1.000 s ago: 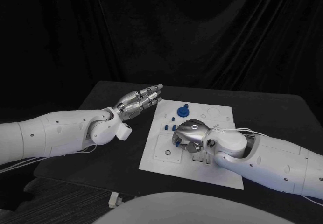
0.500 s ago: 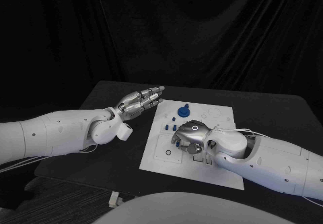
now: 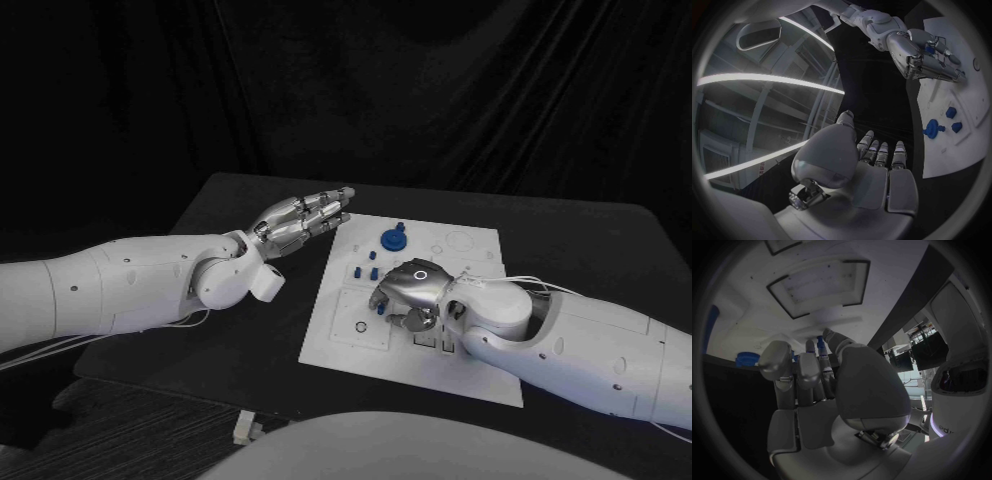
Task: Assemble the parts on the task board
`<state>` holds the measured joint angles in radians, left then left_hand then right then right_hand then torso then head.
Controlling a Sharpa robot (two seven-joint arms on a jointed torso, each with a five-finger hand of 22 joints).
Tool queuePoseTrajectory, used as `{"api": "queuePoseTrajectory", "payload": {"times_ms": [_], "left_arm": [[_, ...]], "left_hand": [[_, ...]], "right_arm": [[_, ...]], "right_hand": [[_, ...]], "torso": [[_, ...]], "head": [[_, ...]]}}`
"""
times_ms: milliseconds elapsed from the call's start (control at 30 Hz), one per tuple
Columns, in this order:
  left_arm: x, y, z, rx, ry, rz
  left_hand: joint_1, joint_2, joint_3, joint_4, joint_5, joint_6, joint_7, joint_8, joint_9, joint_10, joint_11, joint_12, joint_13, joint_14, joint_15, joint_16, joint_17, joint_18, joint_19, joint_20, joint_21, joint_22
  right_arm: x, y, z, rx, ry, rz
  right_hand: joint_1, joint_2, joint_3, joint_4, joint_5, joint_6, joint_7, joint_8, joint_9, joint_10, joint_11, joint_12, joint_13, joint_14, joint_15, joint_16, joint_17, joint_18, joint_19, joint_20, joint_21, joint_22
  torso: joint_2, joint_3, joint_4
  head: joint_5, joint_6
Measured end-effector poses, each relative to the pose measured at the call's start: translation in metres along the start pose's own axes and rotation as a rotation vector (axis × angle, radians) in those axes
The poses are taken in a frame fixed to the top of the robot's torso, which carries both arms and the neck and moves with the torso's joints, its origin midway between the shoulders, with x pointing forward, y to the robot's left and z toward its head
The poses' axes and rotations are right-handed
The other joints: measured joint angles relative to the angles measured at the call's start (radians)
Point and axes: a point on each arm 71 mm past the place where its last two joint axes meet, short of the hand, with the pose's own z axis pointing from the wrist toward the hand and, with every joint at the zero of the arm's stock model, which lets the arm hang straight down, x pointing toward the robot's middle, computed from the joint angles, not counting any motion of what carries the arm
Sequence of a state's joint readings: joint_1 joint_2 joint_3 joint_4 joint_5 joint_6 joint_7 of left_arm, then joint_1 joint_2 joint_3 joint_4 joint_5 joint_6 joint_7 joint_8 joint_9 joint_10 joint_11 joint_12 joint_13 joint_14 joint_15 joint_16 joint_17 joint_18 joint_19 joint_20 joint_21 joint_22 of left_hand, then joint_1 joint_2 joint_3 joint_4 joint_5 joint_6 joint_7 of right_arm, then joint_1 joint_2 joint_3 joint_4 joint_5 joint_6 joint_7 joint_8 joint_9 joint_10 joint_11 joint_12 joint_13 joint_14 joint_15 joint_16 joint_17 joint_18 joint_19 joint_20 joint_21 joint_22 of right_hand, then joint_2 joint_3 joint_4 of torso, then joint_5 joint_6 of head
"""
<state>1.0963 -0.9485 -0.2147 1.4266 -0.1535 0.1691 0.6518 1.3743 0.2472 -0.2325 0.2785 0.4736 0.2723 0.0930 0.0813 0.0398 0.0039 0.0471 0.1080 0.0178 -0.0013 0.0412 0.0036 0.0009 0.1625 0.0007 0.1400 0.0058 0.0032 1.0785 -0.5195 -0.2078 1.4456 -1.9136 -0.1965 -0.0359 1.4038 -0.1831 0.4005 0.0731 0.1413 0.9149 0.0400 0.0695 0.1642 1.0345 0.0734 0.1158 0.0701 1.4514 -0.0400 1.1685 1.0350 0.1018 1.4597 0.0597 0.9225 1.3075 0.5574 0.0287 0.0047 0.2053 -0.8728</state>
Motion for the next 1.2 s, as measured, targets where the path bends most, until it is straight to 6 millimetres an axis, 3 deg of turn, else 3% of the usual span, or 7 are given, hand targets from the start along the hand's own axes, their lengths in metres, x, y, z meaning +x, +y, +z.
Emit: {"api": "queuePoseTrajectory", "payload": {"times_ms": [167,267,367,467,633,900,1200], "left_arm": [[0.000,0.000,0.000,-0.001,-0.001,0.000],[-0.001,0.000,-0.002,-0.001,-0.003,0.001],[-0.002,0.000,-0.003,-0.001,-0.005,0.001],[-0.002,-0.001,-0.003,-0.002,-0.006,0.002],[-0.002,-0.001,-0.003,0.001,-0.005,0.001],[-0.001,-0.001,-0.004,0.007,-0.005,-0.001],[-0.001,-0.001,-0.003,0.011,-0.003,-0.002]], "left_hand": [[0.002,-0.002,0.000,0.000,-0.014,-0.001,0.000,0.000,0.000,0.002,0.002,0.000,0.000,0.000,0.000,0.000,0.000,0.000,0.000,0.007,0.000,0.000],[0.002,-0.002,0.000,0.000,-0.016,-0.006,-0.006,0.000,-0.001,0.002,0.002,0.000,0.000,0.000,0.000,0.000,0.000,0.000,0.000,0.007,0.000,0.000],[0.002,-0.002,0.000,0.000,-0.016,-0.006,-0.006,0.000,-0.001,0.002,0.002,0.000,0.000,0.000,0.000,0.000,0.000,0.000,0.000,0.007,0.000,0.000],[0.002,-0.002,0.000,0.000,-0.016,-0.006,-0.006,0.000,-0.001,0.002,0.002,0.000,0.000,0.000,0.000,0.000,0.000,0.000,0.000,0.007,0.000,0.000],[0.002,-0.002,-0.003,0.003,-0.016,-0.024,-0.024,0.000,-0.003,-0.004,-0.004,0.000,0.000,0.000,0.000,0.000,0.000,0.000,0.000,0.007,0.000,0.000],[0.002,-0.002,-0.003,0.003,-0.016,-0.029,-0.029,0.000,-0.004,0.000,-0.007,0.000,0.000,0.000,0.000,0.000,0.001,0.000,0.000,0.007,0.000,0.001],[0.002,-0.002,-0.003,0.003,-0.012,-0.029,-0.029,0.000,-0.004,0.000,-0.007,0.000,0.000,0.000,0.000,0.000,0.001,0.000,0.004,0.011,0.000,0.002]], "right_arm": [[-0.002,-0.006,-0.006,0.014,-0.024,-0.001],[-0.013,-0.014,-0.013,0.027,-0.064,-0.016],[-0.033,-0.026,-0.022,0.044,-0.128,-0.044],[-0.059,-0.041,-0.035,0.070,-0.197,-0.078],[-0.089,-0.066,-0.057,0.129,-0.255,-0.105],[-0.092,-0.096,-0.088,0.224,-0.226,-0.067],[-0.063,-0.110,-0.100,0.279,-0.114,-0.003]], "right_hand": [[-0.011,-0.011,-0.092,0.022,-0.026,-0.097,-0.033,-0.002,-0.032,-0.147,-0.005,-0.021,-0.003,-0.009,-0.005,-0.011,-0.019,0.000,-0.008,0.001,-0.034,0.000],[0.008,-0.030,-0.184,0.125,-0.038,-0.142,-0.046,-0.002,-0.059,-0.225,0.002,-0.007,-0.003,-0.005,-0.001,-0.001,-0.008,0.000,-0.009,0.000,-0.020,0.000],[-0.021,-0.059,-0.219,0.213,-0.053,-0.125,-0.037,0.004,-0.068,-0.229,0.010,0.022,-0.003,0.009,0.005,0.064,0.069,0.000,0.000,0.009,0.082,0.000],[-0.081,-0.065,-0.243,0.224,-0.079,-0.097,-0.029,0.015,-0.069,-0.212,0.018,0.040,-0.003,0.009,0.005,0.108,0.123,-0.001,0.004,0.005,0.153,0.000],[-0.121,-0.068,-0.379,0.226,-0.088,-0.087,-0.028,0.015,-0.077,-0.179,0.006,0.051,-0.003,0.013,0.002,0.165,0.192,-0.017,0.006,0.002,0.244,0.000],[-0.114,-0.061,-0.410,0.226,-0.088,-0.071,-0.044,0.015,-0.080,-0.163,-0.003,0.048,-0.006,0.014,-0.005,0.117,0.115,-0.017,0.007,-0.006,0.171,0.000],[-0.009,0.031,-0.341,0.210,-0.041,-0.025,-0.036,0.031,-0.084,-0.115,-0.017,0.045,-0.004,0.015,-0.014,0.126,0.114,-0.016,0.005,-0.009,0.186,0.000]], "torso": [[0.000,0.0003,0.0000],[0.000,0.0004,-0.0001],[0.000,0.0004,-0.0001],[0.000,0.0005,-0.0001],[0.000,0.0006,-0.0002],[0.000,0.0006,0.0003],[-0.001,-0.0009,0.0004]], "head": [[-0.007,0.000],[-0.011,0.000],[-0.016,0.000],[-0.021,0.000],[-0.030,0.000],[-0.038,0.000],[-0.030,0.000]]}}
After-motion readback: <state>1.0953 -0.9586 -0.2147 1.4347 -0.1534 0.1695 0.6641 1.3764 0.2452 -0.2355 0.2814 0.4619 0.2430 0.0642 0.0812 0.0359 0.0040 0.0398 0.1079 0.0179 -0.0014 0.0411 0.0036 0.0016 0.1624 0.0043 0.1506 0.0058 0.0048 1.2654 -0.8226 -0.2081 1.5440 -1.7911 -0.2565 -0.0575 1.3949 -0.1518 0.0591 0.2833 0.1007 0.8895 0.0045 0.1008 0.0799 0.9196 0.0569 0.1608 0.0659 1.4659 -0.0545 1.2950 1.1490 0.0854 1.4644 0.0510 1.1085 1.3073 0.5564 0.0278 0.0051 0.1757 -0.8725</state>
